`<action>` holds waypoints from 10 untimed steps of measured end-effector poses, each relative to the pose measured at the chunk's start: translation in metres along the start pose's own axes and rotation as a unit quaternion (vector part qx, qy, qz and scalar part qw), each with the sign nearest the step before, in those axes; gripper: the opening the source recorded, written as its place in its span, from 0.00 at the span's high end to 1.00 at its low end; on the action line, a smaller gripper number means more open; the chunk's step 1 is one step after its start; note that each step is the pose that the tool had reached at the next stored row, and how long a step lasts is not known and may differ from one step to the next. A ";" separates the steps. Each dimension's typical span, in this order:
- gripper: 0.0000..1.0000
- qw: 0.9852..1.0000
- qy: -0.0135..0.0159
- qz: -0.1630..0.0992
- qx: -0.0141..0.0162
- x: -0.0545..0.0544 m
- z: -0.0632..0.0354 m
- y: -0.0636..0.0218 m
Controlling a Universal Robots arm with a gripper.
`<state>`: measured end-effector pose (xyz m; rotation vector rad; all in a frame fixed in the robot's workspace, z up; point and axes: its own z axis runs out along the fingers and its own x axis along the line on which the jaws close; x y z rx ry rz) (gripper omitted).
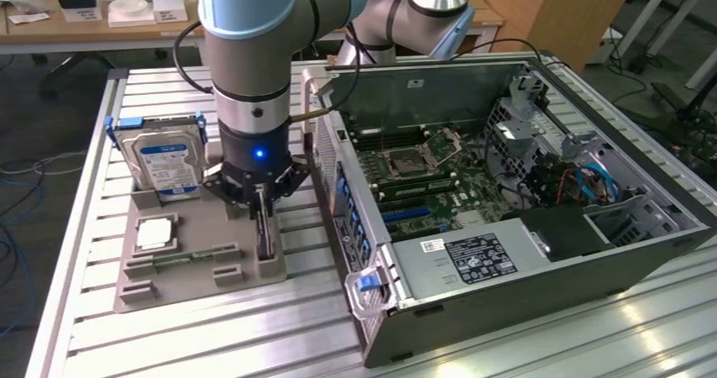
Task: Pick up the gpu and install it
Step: 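Pick up the gpu and move the gpu toward the slot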
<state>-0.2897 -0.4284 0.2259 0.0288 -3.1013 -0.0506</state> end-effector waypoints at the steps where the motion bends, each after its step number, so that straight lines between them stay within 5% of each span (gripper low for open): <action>1: 0.72 1.000 0.000 0.000 0.000 0.000 0.0000 0.0000; 10: 0.73 1.000 0.000 0.000 0.000 0.000 0.0000 0.0000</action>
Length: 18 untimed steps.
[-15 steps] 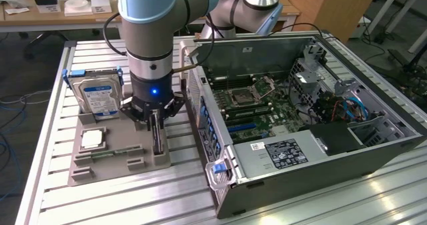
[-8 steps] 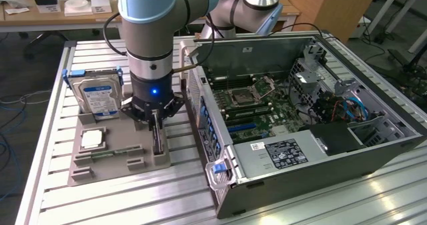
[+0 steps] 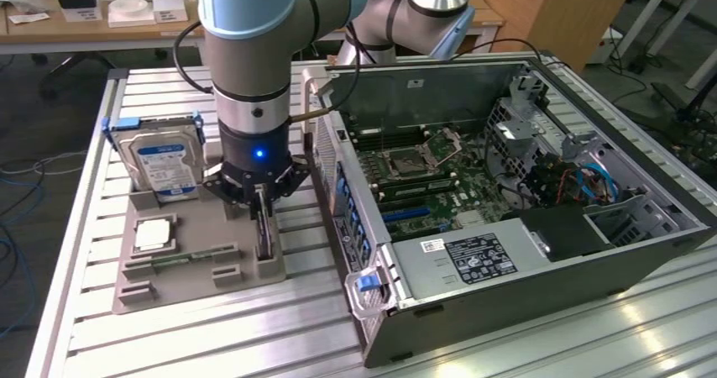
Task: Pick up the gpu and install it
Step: 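Pick up the gpu and move the gpu toward the slot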
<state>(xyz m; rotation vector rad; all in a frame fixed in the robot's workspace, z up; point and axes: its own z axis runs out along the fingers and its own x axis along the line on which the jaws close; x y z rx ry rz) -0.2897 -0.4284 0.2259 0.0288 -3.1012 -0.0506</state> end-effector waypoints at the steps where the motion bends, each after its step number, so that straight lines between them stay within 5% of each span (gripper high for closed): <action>1: 0.73 1.000 0.000 0.000 0.000 0.000 0.0000 0.0000; 9: 0.73 1.000 0.000 0.000 0.000 0.000 -0.0008 0.0000; 18: 0.73 1.000 0.000 0.000 -0.001 0.002 -0.0306 0.0010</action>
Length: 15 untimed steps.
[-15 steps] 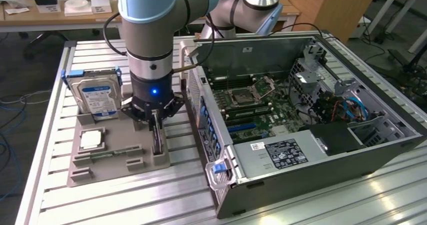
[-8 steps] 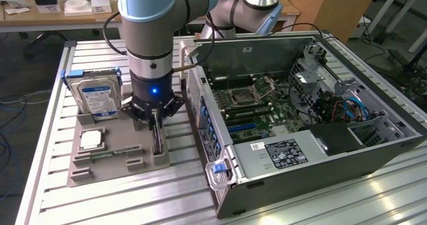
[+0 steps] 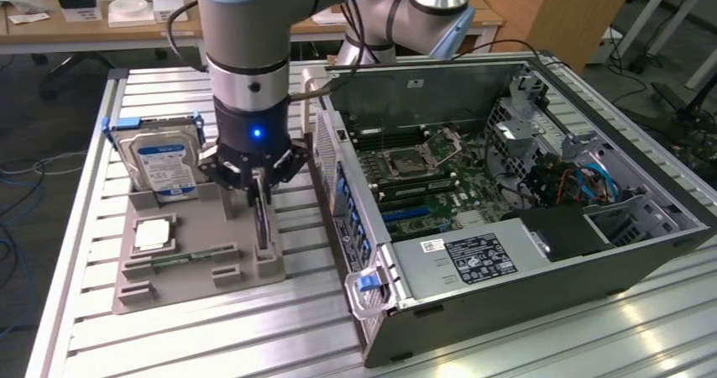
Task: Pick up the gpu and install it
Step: 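Pick up the gpu and move the gpu toward the slot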
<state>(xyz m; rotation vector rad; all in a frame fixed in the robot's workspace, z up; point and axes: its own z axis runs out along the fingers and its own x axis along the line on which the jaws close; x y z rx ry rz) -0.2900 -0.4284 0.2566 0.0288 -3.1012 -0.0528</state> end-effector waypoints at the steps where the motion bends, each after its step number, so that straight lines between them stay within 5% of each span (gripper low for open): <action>1: 0.73 1.000 0.000 0.000 0.000 0.000 -0.0038 0.0002; 6: 0.73 1.000 0.000 0.000 -0.001 0.001 -0.0186 0.0006; 15: 0.73 1.000 0.000 0.000 -0.001 0.001 -0.0188 0.0005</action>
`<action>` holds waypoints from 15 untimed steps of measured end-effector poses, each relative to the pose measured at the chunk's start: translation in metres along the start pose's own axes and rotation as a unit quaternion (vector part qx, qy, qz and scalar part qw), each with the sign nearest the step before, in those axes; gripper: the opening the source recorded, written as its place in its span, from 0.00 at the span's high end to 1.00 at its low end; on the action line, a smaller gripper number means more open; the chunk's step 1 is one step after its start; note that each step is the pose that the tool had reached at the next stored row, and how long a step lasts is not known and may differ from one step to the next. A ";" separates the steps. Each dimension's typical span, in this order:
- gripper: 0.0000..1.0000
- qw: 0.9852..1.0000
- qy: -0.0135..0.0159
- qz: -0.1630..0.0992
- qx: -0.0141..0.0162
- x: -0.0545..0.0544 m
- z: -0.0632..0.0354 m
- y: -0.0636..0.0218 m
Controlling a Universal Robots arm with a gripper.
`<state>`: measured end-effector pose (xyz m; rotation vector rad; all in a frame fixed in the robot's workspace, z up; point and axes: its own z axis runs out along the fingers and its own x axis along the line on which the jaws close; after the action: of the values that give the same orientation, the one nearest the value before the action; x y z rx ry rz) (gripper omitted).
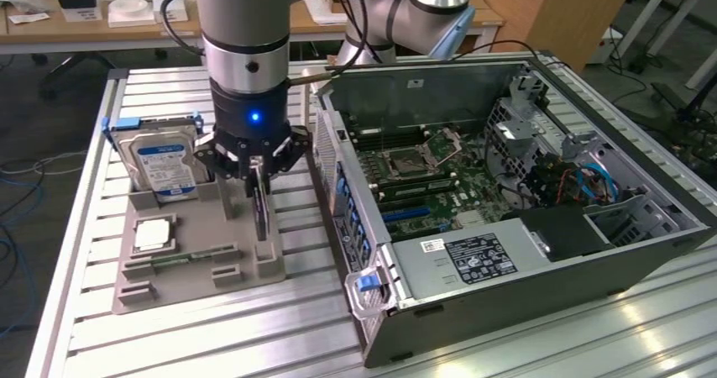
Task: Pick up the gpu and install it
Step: 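Pick up the gpu and move the gpu toward the slot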
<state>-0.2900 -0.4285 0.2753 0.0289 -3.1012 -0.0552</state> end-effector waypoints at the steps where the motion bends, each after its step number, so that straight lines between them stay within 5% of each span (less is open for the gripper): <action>1: 0.73 1.000 0.000 0.000 0.000 0.000 0.0000 0.0000; 15: 0.73 1.000 0.000 0.000 0.000 0.001 -0.0140 0.0005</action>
<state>-0.2899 -0.4285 0.2894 0.0289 -3.1012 -0.0557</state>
